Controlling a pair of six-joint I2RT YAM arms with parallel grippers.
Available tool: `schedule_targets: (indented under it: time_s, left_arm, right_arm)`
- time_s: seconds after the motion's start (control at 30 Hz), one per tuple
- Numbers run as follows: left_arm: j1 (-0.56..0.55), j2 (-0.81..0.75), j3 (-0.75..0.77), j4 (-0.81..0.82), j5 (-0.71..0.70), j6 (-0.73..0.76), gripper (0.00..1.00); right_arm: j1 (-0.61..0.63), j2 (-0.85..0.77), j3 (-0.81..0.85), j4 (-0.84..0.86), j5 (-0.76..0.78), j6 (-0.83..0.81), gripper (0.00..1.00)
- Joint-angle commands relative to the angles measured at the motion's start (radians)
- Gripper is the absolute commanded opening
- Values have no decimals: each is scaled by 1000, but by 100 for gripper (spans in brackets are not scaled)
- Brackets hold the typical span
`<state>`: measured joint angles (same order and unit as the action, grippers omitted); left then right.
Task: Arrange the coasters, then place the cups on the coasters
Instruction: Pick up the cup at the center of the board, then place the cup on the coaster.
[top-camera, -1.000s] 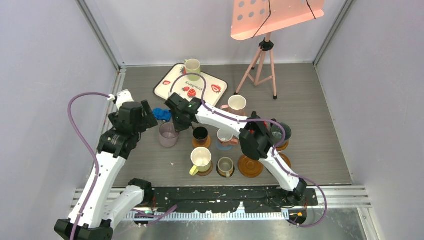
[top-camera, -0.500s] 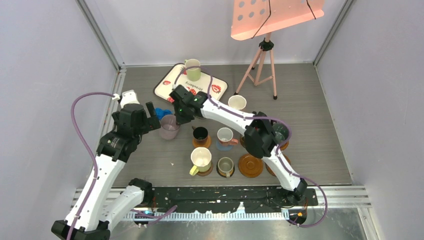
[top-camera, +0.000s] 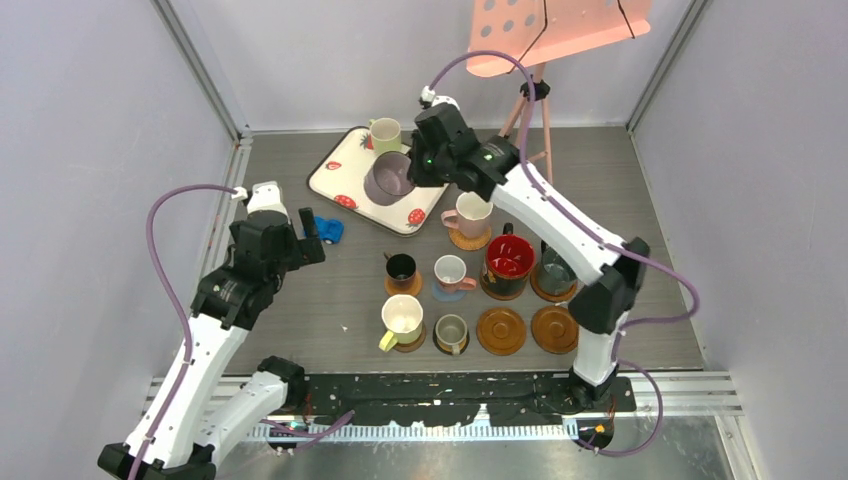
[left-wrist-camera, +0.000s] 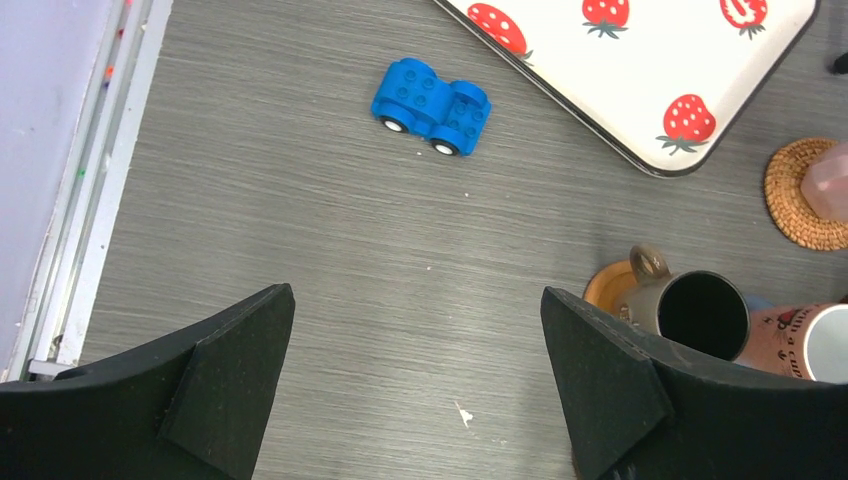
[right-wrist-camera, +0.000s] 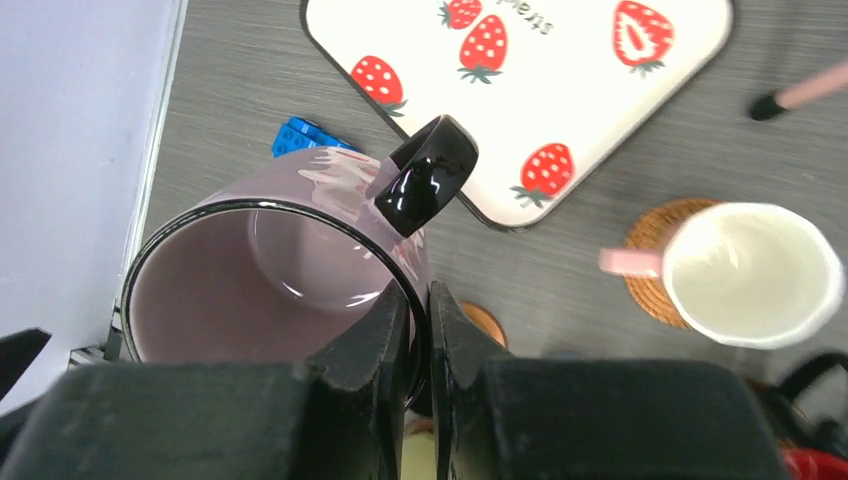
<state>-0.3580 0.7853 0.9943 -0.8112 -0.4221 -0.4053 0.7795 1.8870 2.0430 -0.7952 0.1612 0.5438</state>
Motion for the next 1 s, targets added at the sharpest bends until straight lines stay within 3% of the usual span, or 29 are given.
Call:
schedule_targets:
  time_s: [0.0, 0.17, 0.4, 0.97]
  left_arm:
    - [-7, -6, 6, 40, 52, 32, 97]
    - [-11, -8, -12, 43, 66, 39, 97]
    - [-20, 1, -6, 48, 80, 46, 96]
    - [-40, -3, -17, 53, 83, 46, 97]
  right_arm:
    - [12, -180, -63, -26, 149, 18, 5]
    - [-6, -347, -178, -115, 246, 56, 5]
    - [-29, -536, -347, -154, 248, 96, 5]
    - [-46, -921, -745, -478, 341, 407, 5]
